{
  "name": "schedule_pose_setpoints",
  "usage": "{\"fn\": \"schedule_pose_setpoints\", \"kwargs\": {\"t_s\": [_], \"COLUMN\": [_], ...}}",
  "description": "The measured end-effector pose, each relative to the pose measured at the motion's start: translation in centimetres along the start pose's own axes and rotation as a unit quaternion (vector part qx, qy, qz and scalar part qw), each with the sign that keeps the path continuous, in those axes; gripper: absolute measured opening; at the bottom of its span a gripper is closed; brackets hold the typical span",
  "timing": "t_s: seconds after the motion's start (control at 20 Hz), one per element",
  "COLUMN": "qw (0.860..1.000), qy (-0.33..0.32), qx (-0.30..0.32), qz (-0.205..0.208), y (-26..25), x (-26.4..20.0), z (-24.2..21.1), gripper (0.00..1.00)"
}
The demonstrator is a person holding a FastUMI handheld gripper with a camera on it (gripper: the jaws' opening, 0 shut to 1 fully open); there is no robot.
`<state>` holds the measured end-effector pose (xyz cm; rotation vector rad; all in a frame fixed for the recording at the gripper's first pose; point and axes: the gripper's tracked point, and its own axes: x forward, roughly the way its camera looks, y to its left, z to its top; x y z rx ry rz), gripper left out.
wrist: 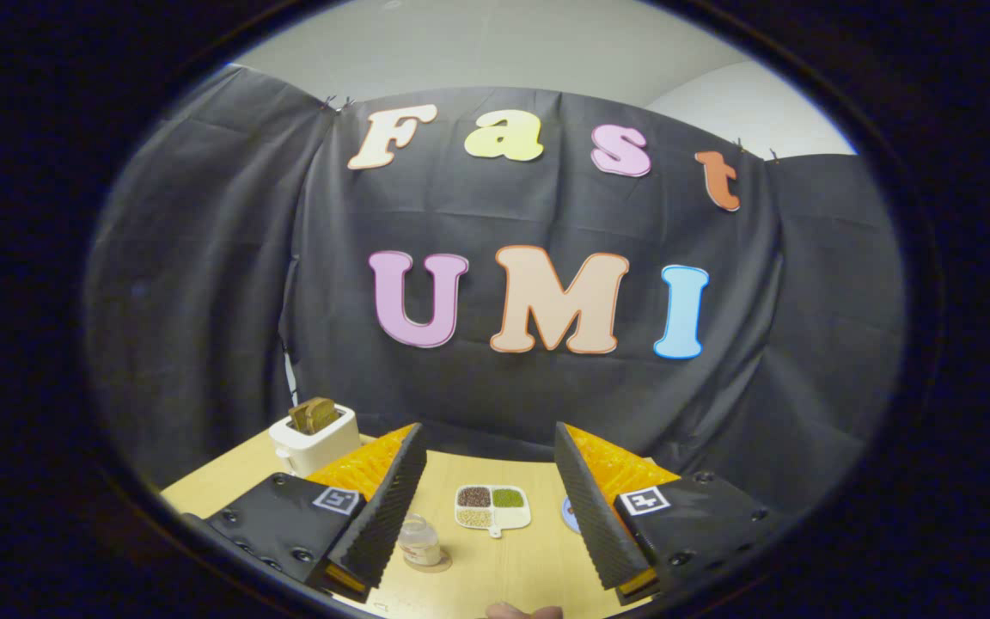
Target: Take the bottle from table, then pour the juice into the cup, finally place the bottle on the coaster
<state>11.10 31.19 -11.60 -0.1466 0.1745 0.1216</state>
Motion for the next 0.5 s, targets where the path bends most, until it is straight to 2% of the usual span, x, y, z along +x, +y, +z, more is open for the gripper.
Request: {"fn": "schedule_pose_setpoints", "kwargs": {"t_s": [0.2, 0.5], "qw": [0.999, 0.999], "qy": [-0.019, -0.029], "qx": [0.018, 0.019], "qz": [-0.019, -0.038], "y": [-1.5, -3.2], "x": [-1.8, -3.4], "z": [2.2, 3.2], "gripper": [0.90, 0.90]}}
